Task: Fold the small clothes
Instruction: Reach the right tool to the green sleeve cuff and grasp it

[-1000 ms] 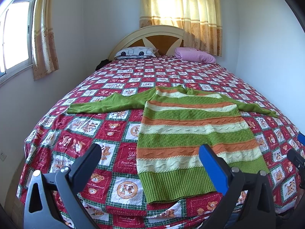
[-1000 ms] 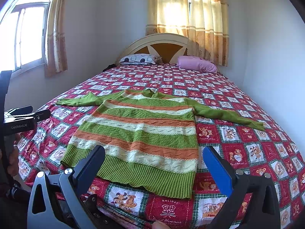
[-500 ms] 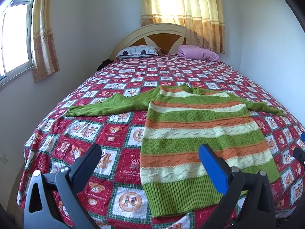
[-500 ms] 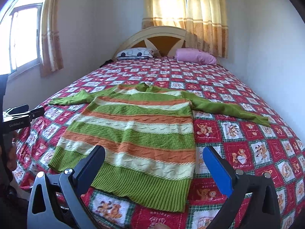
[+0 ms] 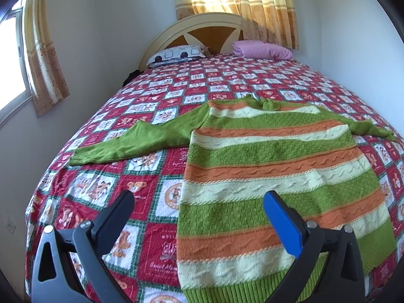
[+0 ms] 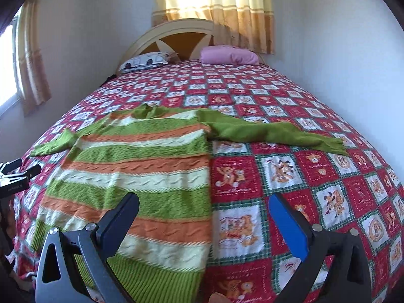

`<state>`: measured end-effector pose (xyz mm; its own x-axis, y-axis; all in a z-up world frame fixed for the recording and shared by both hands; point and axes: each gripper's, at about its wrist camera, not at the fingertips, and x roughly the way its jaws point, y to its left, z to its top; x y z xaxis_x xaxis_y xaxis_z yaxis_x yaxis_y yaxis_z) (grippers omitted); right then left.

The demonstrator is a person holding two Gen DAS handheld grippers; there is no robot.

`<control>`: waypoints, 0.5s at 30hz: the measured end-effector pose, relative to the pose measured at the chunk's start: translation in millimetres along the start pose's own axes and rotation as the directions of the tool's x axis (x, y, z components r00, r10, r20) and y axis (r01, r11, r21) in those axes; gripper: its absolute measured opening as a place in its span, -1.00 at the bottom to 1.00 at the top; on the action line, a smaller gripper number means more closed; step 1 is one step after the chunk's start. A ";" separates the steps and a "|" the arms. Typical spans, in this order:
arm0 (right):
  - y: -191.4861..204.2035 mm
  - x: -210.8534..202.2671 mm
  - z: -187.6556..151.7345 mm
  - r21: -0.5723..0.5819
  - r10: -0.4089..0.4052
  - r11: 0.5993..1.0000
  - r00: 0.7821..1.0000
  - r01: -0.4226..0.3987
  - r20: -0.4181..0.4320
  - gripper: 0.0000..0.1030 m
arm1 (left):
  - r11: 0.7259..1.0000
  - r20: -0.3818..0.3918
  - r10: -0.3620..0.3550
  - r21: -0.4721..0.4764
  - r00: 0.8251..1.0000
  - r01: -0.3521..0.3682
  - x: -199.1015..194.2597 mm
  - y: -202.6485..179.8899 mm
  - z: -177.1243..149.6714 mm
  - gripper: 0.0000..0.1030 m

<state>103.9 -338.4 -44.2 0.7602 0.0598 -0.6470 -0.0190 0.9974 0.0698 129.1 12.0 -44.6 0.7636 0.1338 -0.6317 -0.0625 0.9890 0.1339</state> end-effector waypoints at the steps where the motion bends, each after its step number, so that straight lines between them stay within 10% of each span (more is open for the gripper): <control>1: -6.9 7.4 3.2 0.014 -0.012 1.000 1.000 0.012 -0.010 0.98 | 1.000 -0.009 0.004 0.006 1.000 -0.004 6.5 -1.6 2.4 1.00; 15: -79.5 99.9 31.0 0.116 -0.108 0.985 0.977 0.131 -0.186 0.98 | 0.999 -0.072 0.007 0.046 0.997 -0.003 82.5 -12.9 35.2 1.00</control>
<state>201.5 -413.0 -90.9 0.6235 -0.0417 -0.7807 0.1559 0.9851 0.0719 215.6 8.1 -71.6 0.7148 0.1445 -0.6842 -0.0357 0.9847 0.1707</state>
